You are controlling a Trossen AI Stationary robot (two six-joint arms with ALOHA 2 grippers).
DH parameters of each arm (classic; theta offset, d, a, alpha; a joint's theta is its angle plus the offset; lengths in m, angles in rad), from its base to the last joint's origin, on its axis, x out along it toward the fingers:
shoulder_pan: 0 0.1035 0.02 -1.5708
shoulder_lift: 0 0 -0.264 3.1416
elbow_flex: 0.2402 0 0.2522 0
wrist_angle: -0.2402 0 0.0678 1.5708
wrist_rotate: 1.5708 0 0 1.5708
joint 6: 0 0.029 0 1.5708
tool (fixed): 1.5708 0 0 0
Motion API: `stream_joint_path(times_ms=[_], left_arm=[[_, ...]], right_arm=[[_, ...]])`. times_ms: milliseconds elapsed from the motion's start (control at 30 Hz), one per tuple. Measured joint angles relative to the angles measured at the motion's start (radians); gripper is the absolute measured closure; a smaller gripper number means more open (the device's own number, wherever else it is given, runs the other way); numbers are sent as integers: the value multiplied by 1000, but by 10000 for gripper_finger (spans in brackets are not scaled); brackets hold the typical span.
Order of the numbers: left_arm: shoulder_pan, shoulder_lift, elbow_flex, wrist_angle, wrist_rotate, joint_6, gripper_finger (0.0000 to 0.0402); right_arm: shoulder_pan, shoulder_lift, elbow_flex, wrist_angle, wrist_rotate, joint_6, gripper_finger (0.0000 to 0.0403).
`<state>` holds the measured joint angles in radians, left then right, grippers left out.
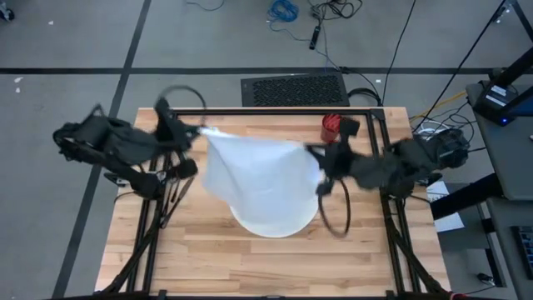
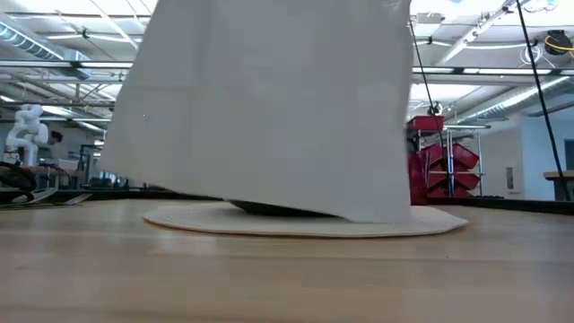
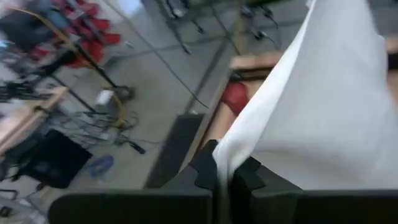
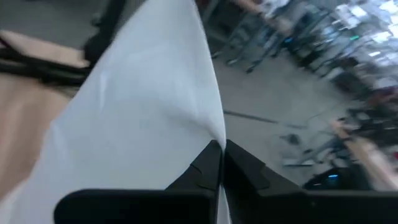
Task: Set table place
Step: Fold the white table napkin
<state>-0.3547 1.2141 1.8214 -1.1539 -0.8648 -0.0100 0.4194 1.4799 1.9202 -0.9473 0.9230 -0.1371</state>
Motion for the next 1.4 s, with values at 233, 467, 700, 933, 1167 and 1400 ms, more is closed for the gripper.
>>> stream_joint_path(times_ms=[233,467,700,933,1167,1400], left_arm=[[147,-71,0,162,-5,186,401],[475,-17,2,232,241,304,401],[773,52,-1,168,442,280,401],[812,26,38,84,689,217,401],[719,26,17,-213,739,94,401],[528,27,-82,-235,852,-43,401]], right_arm=[[-236,-7,0,132,-84,-224,403],[-477,45,0,294,-275,-375,403],[-587,55,0,281,-288,-396,403],[-557,48,0,124,-270,-347,403],[-423,52,0,-144,-279,-146,403],[-245,52,-108,-285,-375,148,403]])
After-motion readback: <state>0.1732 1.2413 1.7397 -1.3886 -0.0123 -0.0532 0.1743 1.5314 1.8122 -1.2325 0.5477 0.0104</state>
